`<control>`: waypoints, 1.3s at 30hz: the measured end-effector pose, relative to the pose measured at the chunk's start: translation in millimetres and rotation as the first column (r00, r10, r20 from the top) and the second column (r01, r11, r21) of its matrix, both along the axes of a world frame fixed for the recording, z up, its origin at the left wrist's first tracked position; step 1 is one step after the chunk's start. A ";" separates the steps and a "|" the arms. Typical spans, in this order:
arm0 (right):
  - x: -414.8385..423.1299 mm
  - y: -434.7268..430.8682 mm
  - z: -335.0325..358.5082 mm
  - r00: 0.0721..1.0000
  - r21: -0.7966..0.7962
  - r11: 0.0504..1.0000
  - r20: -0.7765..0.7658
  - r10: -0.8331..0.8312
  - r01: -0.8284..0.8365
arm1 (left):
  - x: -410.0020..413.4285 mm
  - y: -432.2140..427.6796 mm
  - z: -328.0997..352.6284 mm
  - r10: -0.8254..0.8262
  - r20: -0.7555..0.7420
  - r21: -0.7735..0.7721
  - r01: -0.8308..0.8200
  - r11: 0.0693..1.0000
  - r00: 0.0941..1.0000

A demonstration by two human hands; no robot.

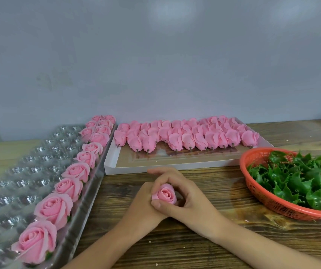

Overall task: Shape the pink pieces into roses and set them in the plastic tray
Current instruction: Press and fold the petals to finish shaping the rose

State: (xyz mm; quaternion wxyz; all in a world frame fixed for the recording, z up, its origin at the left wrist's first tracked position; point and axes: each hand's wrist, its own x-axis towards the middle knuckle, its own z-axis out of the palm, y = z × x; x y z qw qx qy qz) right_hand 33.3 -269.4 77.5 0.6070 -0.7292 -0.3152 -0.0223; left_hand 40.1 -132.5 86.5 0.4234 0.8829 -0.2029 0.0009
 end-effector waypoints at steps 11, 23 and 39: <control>-7.2 12.0 4.0 0.968 0.236 0.961 -0.236 -0.085 0.142 | 0.9 7.0 0.4 0.157 0.000 -0.223 -0.153 0.963 0.988; -15.5 22.3 -1.6 0.956 0.126 0.979 -0.268 -0.119 0.158 | 0.5 7.7 -0.4 0.217 -0.073 -0.281 -0.228 0.932 0.974; -16.5 24.5 -6.1 0.960 0.039 0.986 -0.239 -0.147 0.161 | -0.6 6.9 0.0 0.278 -0.019 -0.308 -0.270 0.912 0.960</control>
